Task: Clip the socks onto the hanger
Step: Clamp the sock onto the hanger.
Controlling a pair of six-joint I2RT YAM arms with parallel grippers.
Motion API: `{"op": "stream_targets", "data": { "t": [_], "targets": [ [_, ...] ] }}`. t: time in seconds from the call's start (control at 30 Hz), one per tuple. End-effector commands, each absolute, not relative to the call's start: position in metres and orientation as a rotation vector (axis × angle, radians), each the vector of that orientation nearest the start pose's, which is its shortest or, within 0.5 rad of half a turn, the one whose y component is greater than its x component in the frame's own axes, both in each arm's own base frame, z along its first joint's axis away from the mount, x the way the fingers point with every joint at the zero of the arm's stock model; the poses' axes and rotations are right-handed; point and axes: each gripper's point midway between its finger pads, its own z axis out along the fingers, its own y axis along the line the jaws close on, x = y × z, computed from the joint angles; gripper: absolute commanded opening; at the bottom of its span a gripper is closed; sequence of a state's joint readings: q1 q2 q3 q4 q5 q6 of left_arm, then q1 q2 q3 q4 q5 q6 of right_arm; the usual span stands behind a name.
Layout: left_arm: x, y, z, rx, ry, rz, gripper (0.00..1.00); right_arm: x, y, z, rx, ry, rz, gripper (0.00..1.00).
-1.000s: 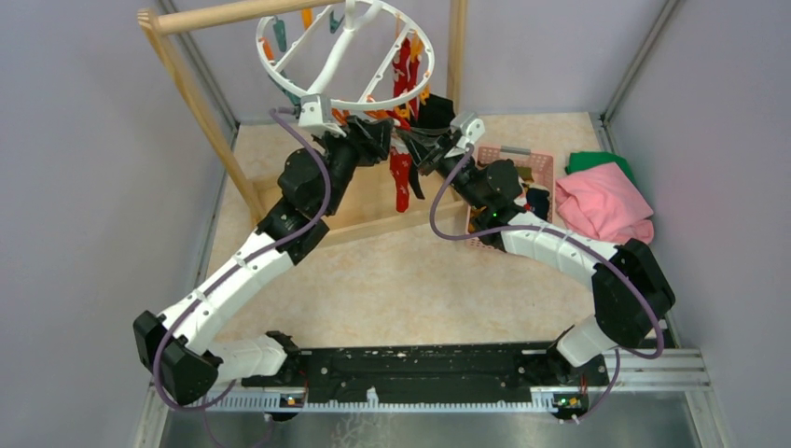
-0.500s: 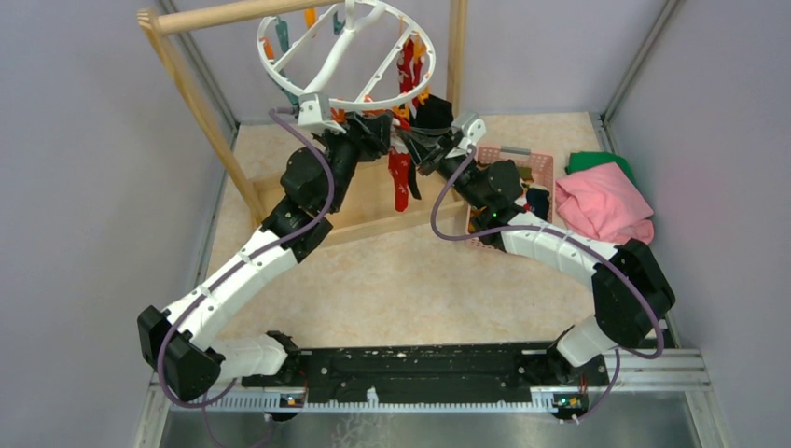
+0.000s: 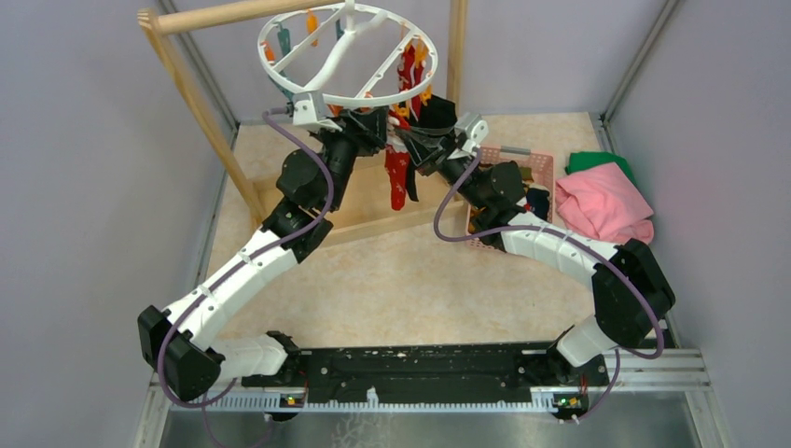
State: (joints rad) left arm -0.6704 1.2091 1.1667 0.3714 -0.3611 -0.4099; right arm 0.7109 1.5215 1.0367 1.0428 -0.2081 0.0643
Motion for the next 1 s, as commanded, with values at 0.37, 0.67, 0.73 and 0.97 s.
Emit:
{"op": "stream_targets", "data": {
  "t": [0.37,0.67,0.73,0.97],
  "targets": [
    [0.357,-0.22,0.479,-0.203,1.196,-0.744,0.59,0.314,0.336,0.448,-0.509,0.786,0.851,0.0],
    [0.356,-0.215,0.489,-0.269,1.175,-0.793,0.56,0.314,0.336,0.449,-0.509,0.786,0.852,0.0],
    [0.356,-0.215,0.49,-0.281,1.176,-0.805,0.56,0.315,0.336,0.448,-0.509,0.789,0.85,0.0],
    [0.357,-0.214,0.494,-0.309,1.171,-0.836,0.55,0.315,0.336,0.448,-0.511,0.791,0.85,0.0]
  ]
}}
